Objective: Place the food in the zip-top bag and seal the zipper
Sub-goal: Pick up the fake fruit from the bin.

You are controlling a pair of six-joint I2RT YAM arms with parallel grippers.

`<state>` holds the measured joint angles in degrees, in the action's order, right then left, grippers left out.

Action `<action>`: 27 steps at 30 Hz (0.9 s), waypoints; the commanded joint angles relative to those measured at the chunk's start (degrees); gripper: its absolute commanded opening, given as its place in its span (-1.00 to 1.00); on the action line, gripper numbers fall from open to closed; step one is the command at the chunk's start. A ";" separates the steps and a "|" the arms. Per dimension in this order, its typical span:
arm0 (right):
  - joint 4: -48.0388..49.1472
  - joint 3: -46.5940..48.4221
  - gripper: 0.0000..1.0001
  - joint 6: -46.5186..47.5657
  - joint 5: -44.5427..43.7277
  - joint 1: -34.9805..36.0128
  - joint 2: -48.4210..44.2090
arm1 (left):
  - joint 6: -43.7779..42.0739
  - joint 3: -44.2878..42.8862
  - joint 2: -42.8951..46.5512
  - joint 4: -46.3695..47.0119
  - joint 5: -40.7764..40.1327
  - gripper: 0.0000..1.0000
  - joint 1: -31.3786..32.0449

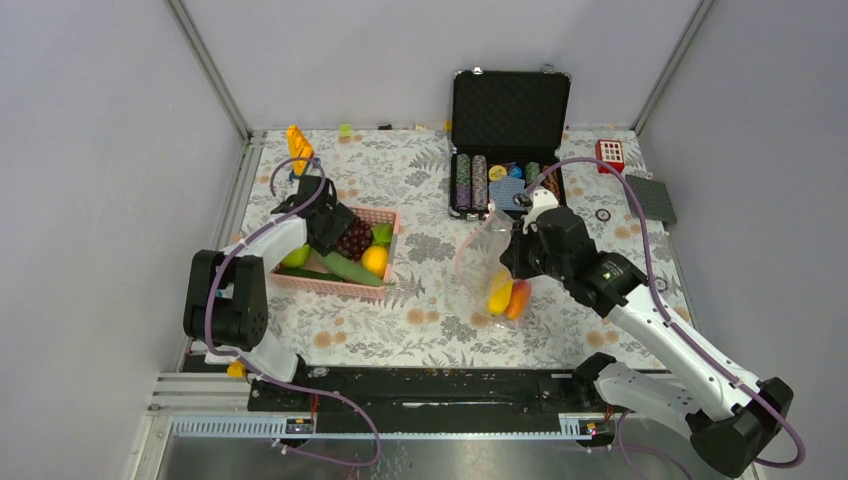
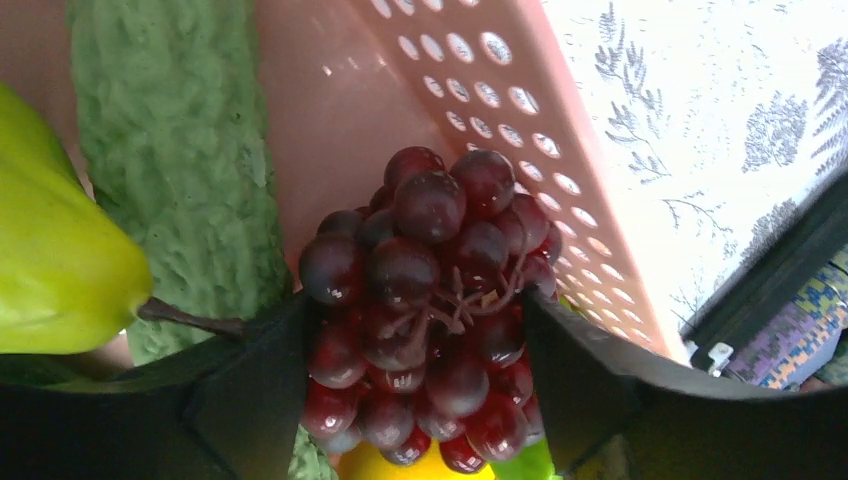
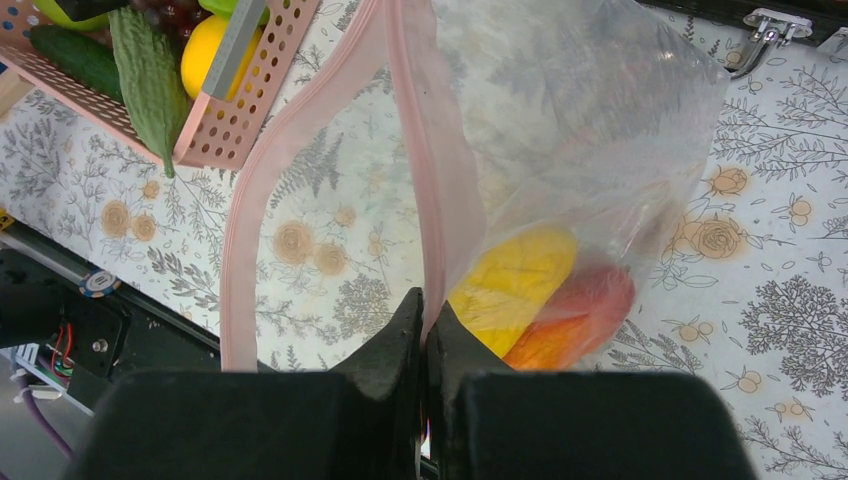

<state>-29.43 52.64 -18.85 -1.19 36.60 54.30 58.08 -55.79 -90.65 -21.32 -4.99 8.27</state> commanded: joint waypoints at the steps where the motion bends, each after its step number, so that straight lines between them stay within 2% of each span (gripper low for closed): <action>1: 0.40 0.53 -1.00 1.10 -1.83 0.14 0.34 | 0.77 1.66 -3.29 -0.98 -0.86 0.28 -0.35; 4: 0.39 0.54 -1.00 1.17 -2.03 0.15 0.44 | 0.26 2.27 -2.32 -1.09 -1.06 -0.21 -0.36; 7: 0.37 0.58 -1.00 1.11 -2.05 0.19 0.55 | -0.18 2.60 -0.61 -1.87 -1.22 -0.90 -0.36; 8: 0.36 0.53 -1.00 1.18 -1.98 0.15 0.61 | -0.49 2.70 0.16 -2.10 -1.10 -1.00 -0.36; 15: 0.36 0.53 -1.00 1.10 -1.66 0.14 0.05 | -3.68 3.71 11.25 -2.49 1.20 -1.00 -0.29; 27: 0.41 0.62 -1.00 0.69 -0.95 0.14 -0.33 | -9.58 3.47 30.85 -1.98 -0.09 -1.00 0.64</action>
<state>-29.47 52.64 -18.63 -2.07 36.60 54.74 52.23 -51.55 -63.92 -25.41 -4.89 8.19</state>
